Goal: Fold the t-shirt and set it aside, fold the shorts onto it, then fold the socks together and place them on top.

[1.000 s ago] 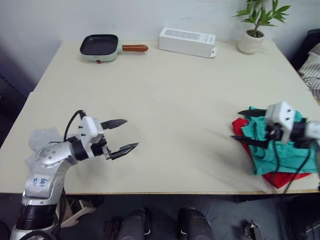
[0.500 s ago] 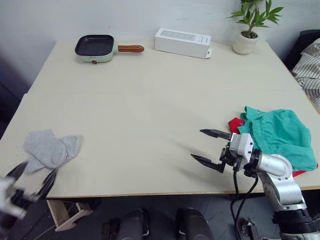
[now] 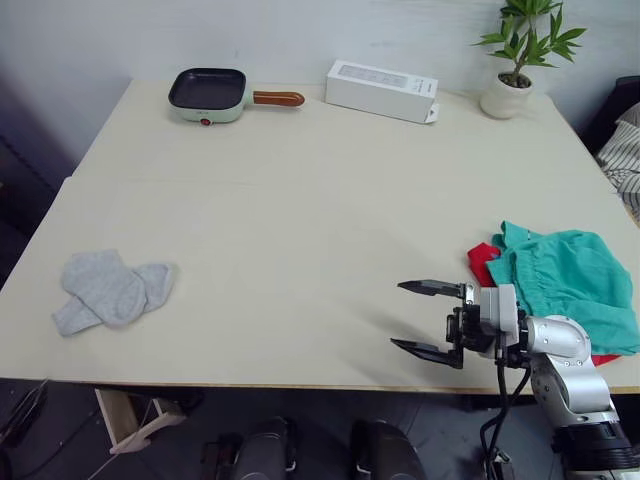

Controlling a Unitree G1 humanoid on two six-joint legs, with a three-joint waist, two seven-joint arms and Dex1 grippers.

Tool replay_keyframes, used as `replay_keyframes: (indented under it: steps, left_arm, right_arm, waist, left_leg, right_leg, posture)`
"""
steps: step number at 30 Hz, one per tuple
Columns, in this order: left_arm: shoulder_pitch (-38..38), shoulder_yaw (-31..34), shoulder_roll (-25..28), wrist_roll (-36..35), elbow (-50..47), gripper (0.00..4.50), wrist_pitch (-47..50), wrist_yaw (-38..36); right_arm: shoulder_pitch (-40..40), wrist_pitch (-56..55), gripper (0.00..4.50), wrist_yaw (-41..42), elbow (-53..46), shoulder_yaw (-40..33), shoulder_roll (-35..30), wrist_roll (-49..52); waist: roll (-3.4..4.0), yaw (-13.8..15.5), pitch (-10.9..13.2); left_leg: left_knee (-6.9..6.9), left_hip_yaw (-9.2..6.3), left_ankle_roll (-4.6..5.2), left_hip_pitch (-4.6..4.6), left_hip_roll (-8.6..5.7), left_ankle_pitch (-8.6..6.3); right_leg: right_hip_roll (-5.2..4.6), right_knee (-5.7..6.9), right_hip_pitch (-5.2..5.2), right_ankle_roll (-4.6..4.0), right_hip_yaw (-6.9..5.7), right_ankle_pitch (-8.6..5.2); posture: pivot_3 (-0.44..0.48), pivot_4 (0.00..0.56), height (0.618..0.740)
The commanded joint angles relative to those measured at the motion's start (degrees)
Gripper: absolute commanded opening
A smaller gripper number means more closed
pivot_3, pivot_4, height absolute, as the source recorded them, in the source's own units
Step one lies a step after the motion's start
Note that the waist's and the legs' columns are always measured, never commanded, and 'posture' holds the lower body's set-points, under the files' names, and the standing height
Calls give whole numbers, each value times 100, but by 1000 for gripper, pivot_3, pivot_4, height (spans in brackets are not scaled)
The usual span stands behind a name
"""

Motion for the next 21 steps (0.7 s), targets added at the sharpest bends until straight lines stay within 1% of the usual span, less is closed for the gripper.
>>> replay_keyframes:
  steps: [1, 2, 4, 7, 10, 12, 14, 17, 21]
  left_arm:
    - [-516, -182, 444, -669, -411, 4500, 1264, 1060]
    - [-1018, -454, 656, -800, -439, 4500, 1506, 1410]
    - [-1935, -1072, 1001, -755, -450, 4500, 1933, 1964]
    - [-2925, -1786, 1098, -436, -272, 4500, 2398, 2592]
    - [-3571, -2301, 957, -238, -62, 4500, 2556, 2815]
    - [-3869, -2861, 946, 141, 268, 4500, 2631, 2833]
    - [-4079, -3208, 943, 457, 524, 4500, 2644, 2824]
    - [-4323, -3484, 883, 750, 782, 3882, 2662, 2752]
    - [-4476, -3705, 795, 991, 1003, 2620, 2710, 2539]
  right_arm:
    - [-87, -291, 4457, 64, 138, -122, -49, -67]
    - [-178, -379, 4457, 70, 270, -110, -44, -135]
    - [-356, -513, 4457, 51, 498, -111, -21, -227]
    - [-512, -609, 4457, 4, 659, -120, 8, -283]
    - [-542, -661, 4457, -68, 693, -106, 33, -325]
    - [-530, -701, 4457, -128, 693, -77, 53, -366]
    - [-502, -706, 4457, -183, 653, -68, 54, -386]
    - [-469, -674, 4500, -264, 604, -97, 31, -395]
    - [-436, -662, 4500, -313, 580, -103, 11, -397]
  waist:
    - [11, -35, 3]
    - [15, -63, 5]
    - [19, -57, 9]
    - [20, -89, 10]
    - [20, -123, 10]
    - [21, -130, 10]
    - [20, -139, 10]
    - [19, -135, 10]
    - [19, -122, 10]
  left_leg:
    - [-2, 7, -1, 0, -1, 1]
    - [-3, 15, -22, 3, -1, 8]
    - [-3, 13, -41, 9, 0, 16]
    - [1, 15, -55, 12, 0, 24]
    - [-2, 13, -63, 14, 0, 23]
    - [-2, 15, -66, 14, 0, 22]
    - [0, 19, -68, 14, 0, 24]
    - [7, 21, -69, 14, 2, 26]
    - [8, 19, -72, 15, 2, 29]
  right_leg:
    - [1, 3, 6, 8, 8, 4]
    - [1, 13, -1, 10, 13, 5]
    - [4, 37, -5, 10, 10, 6]
    - [6, 71, -15, 10, 11, 5]
    - [11, 85, -17, 9, 9, 5]
    - [13, 88, -18, 9, 9, 5]
    - [19, 88, -18, 9, 9, 5]
    - [21, 90, -18, 9, 11, 5]
    - [14, 96, -18, 9, 12, 5]
  posture:
    - [0, 150, 740]
    - [0, 150, 740]
    - [0, 150, 740]
    - [0, 150, 740]
    - [0, 150, 740]
    - [0, 150, 740]
    - [0, 150, 740]
    - [0, 150, 740]
    - [0, 150, 740]
